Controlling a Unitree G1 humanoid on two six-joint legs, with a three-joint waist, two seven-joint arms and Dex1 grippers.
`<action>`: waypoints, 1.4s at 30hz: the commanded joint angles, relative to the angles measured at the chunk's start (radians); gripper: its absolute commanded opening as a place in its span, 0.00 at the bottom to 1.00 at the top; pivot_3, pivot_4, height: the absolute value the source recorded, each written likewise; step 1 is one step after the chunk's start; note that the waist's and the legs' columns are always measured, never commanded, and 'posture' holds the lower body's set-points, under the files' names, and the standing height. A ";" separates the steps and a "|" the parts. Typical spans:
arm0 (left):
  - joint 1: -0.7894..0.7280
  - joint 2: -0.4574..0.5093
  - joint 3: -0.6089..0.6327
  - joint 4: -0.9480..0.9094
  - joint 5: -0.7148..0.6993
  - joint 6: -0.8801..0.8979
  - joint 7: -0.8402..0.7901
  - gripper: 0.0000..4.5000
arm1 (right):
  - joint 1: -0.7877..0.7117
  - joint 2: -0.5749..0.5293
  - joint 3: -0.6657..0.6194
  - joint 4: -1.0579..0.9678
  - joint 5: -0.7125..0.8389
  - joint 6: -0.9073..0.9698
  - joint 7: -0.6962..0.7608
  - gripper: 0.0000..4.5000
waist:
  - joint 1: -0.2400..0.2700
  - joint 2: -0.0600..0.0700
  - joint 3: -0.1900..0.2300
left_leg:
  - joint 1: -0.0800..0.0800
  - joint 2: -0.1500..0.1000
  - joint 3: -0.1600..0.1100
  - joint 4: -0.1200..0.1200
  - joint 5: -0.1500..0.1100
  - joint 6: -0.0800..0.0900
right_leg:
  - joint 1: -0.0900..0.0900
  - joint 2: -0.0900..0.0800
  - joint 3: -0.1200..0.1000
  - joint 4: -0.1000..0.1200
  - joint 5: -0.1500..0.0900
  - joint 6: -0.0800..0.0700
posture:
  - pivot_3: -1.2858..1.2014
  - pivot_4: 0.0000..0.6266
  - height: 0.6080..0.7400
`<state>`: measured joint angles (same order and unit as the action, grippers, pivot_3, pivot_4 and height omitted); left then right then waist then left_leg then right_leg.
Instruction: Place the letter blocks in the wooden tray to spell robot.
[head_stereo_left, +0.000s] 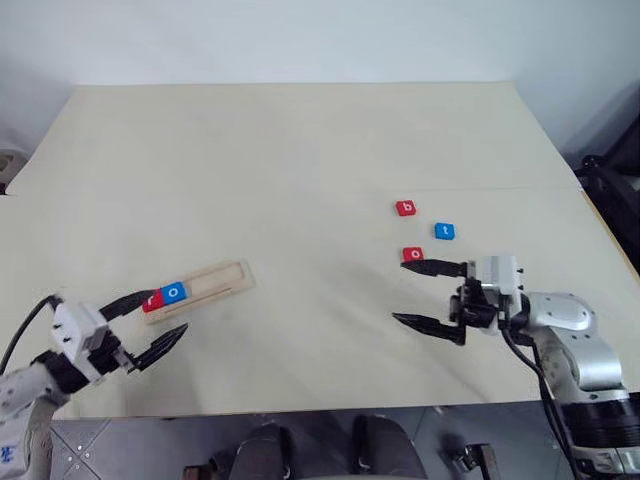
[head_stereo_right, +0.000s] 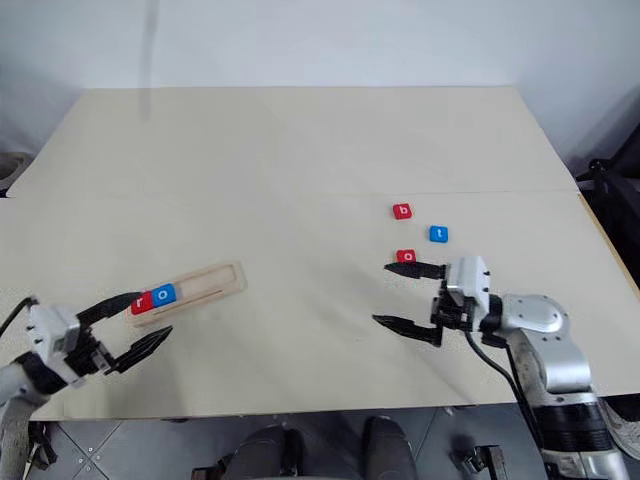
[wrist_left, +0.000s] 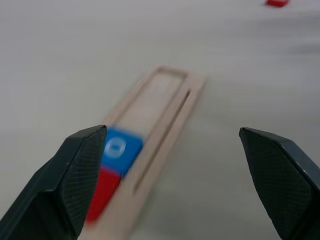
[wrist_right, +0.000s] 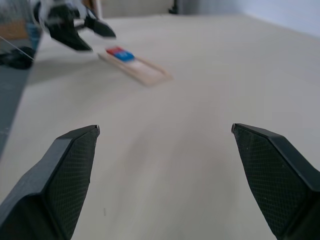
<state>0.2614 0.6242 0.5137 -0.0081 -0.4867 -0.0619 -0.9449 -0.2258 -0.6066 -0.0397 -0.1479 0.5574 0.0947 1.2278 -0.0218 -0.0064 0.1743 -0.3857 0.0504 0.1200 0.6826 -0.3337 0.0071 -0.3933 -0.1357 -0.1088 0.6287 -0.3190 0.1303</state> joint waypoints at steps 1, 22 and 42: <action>0.061 -0.030 0.086 0.011 -0.024 -0.046 0.026 1.00 | -0.023 0.018 0.014 -0.088 0.038 0.028 -0.016 0.99 | 0.006 0.000 0.000 | 0.000 0.000 0.000 0.000 0.000 0.000 | 0.000 0.000 0.000 0.000 0.000 0.000 | 0.52 0.24 1.00; -0.193 0.195 -0.021 0.361 0.062 -0.069 -0.180 1.00 | 0.069 -0.054 -0.037 -0.086 0.034 0.043 0.014 0.99 | 0.020 -0.003 -0.002 | 0.000 -0.003 0.001 0.000 -0.001 0.002 | 0.000 -0.003 -0.002 0.000 0.000 0.000 | 0.52 0.24 1.00; -0.651 0.261 -0.335 0.872 0.253 -0.190 -0.474 1.00 | 0.151 -0.068 -0.104 -0.169 0.034 0.053 -0.068 0.99 | 0.022 -0.002 -0.002 | 0.000 -0.002 0.011 0.001 -0.001 0.001 | -0.001 0.000 -0.001 0.001 0.000 0.000 | 0.52 0.24 1.00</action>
<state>-0.3956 0.9029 0.2125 0.8366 -0.2695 -0.2345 -1.4053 -0.0873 -0.6576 -0.1036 -0.2757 0.5786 0.1535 1.1689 0.0005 -0.0088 0.1724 -0.3858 0.0488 0.1315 0.6838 -0.3349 0.0081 -0.3941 -0.1358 -0.1103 0.6298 -0.3188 0.1306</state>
